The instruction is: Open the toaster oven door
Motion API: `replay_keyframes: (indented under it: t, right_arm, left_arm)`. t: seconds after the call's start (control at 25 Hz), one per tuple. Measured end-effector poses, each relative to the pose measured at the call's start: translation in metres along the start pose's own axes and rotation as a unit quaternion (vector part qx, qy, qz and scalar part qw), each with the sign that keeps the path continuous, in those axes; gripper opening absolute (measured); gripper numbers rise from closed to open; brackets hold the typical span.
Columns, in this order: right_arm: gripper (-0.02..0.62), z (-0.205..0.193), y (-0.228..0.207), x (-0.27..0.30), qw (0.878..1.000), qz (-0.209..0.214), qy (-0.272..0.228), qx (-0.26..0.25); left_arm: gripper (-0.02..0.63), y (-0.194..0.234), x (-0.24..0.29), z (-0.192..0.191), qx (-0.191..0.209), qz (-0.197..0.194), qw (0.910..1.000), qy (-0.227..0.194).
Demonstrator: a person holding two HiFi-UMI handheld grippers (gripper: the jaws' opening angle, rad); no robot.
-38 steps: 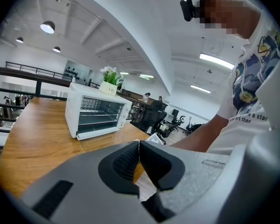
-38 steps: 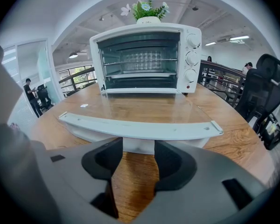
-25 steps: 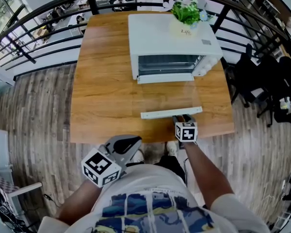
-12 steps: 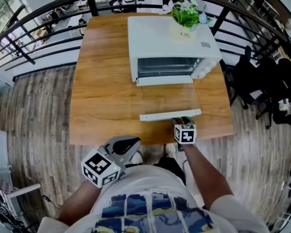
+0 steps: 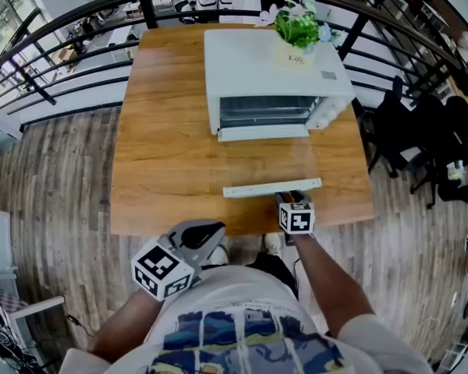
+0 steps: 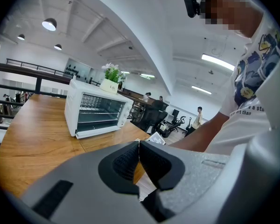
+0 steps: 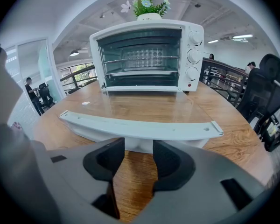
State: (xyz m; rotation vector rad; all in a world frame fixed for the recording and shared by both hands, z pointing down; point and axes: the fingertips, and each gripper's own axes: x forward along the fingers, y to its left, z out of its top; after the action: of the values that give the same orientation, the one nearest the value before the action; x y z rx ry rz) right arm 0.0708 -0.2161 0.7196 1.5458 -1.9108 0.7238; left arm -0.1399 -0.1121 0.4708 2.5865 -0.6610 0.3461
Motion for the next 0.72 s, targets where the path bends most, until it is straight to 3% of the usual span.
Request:
replay_keyframes:
  t: [0.72]
  right_arm:
    - [0.183,0.0009,-0.0001,0.0007,1.000,-0.002,0.000,-0.002]
  left_arm:
    - [0.006,0.0073,0.0026,-0.0024,-0.005,0.004,1.0000,0.001]
